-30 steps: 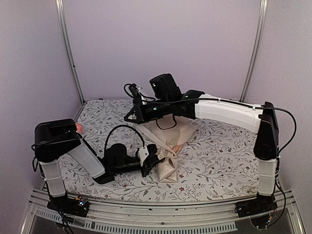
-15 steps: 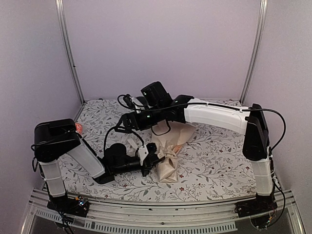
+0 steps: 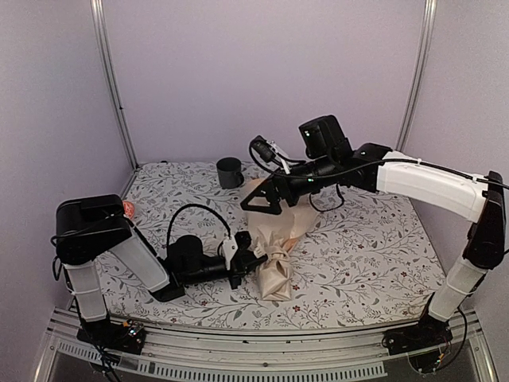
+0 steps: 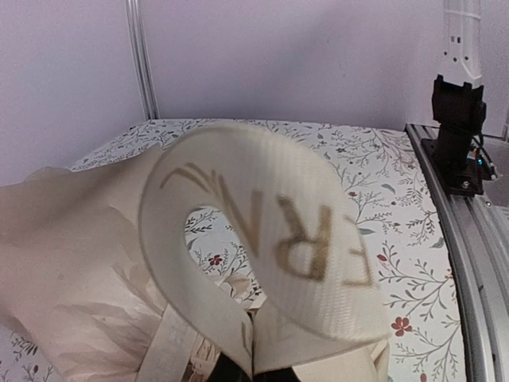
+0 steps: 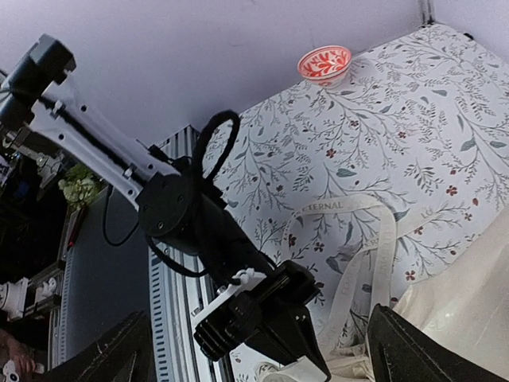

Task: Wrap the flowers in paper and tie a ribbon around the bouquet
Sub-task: Cross the half-tied ribbon over the folded bouquet.

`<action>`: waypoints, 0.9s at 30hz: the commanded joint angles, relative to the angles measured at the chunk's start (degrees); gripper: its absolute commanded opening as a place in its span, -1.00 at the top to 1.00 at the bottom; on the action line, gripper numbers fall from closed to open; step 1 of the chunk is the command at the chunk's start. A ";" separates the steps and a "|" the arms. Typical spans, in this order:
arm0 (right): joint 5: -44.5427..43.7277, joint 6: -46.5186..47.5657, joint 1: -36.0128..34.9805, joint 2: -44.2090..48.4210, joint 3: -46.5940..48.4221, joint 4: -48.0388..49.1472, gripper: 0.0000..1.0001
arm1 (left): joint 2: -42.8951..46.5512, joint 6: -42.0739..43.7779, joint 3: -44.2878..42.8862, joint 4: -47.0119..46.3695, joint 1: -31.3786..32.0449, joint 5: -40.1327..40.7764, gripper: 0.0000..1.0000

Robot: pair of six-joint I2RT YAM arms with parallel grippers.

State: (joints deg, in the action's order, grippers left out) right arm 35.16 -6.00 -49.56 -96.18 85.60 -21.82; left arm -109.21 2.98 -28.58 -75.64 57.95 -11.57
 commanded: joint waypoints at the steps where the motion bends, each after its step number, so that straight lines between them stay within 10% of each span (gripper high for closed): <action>1: 6.85 7.45 -0.37 0.00 -8.06 5.48 -0.90 | -0.22 -2.17 0.66 -3.56 -0.54 -2.03 1.00; 17: 2.04 3.08 -0.51 -1.77 -19.82 15.70 -0.86 | -0.81 -3.39 0.36 -2.56 -1.29 -2.98 1.00; 27: 5.42 2.09 -0.53 -2.37 -20.97 18.09 0.83 | -0.54 -4.37 -0.12 -0.71 -1.89 -2.80 1.00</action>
State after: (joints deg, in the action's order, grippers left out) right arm 39.92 -3.22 -50.09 -98.13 65.82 -5.82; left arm -109.69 -0.36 -28.12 -75.96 56.84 -14.13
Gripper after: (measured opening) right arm 0.241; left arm 0.005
